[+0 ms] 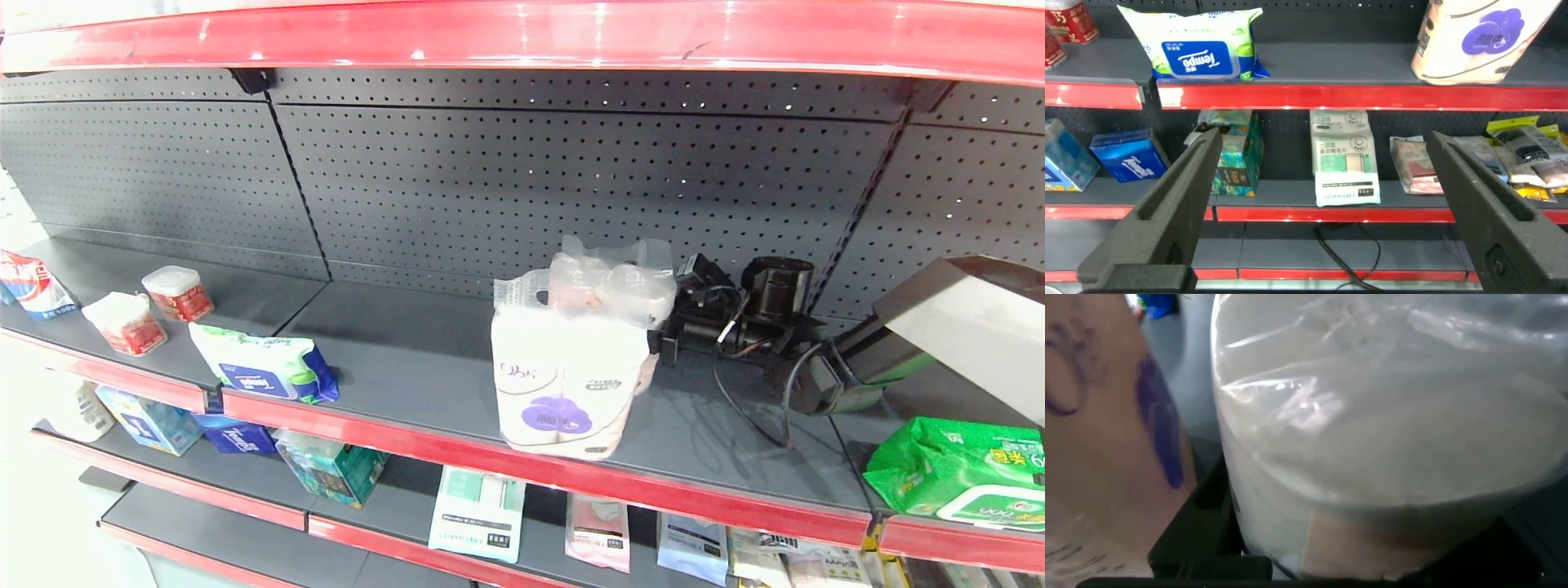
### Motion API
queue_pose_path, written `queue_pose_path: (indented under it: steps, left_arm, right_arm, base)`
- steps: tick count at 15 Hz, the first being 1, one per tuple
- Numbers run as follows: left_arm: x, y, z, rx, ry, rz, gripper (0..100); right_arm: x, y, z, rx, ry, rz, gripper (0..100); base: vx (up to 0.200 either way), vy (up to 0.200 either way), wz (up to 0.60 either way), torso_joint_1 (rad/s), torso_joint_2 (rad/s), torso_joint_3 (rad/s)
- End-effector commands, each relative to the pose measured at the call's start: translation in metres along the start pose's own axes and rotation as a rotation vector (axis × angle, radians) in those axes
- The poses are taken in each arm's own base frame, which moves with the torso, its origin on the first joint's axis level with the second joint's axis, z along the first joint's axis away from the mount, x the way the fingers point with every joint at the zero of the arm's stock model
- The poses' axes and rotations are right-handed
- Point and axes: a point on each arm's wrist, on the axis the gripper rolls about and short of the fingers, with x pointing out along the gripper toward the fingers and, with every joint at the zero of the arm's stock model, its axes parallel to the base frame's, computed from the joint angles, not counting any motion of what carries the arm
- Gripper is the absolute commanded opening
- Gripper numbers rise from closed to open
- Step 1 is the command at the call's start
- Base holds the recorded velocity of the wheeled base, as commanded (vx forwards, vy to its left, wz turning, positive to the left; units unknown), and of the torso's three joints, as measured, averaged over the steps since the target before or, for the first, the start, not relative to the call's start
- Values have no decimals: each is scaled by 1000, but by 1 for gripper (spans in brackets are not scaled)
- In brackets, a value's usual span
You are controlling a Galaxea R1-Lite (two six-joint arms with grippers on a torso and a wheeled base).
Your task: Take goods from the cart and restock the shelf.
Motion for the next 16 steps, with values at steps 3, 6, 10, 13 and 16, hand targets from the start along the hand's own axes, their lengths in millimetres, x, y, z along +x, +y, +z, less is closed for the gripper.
queue_pose_path:
  steps: [3,6,10,13,16]
  left_arm:
    - [0,0,0,0,1,-1,100]
    - [0,0,0,0,1,-1,100]
    - [0,0,0,0,2,-1,100]
    - [0,0,0,0,1,-1,100]
    - [0,0,0,0,1,-1,100]
  right_arm:
    - [1,0,-1,-5,-3,4,0]
    - [1,3,1,-7,-34,85,0]
    - [3,5,3,-10,-39,95,0]
    - [7,7,4,-14,-33,77,0]
    - [5,1,3,-14,-15,15,0]
  base:
    - [0,0,0,0,0,0]
    - [0,0,0,0,0,0]
    - [0,0,0,0,0,0]
    - [0,0,0,0,0,0]
    - [0,0,0,0,0,0]
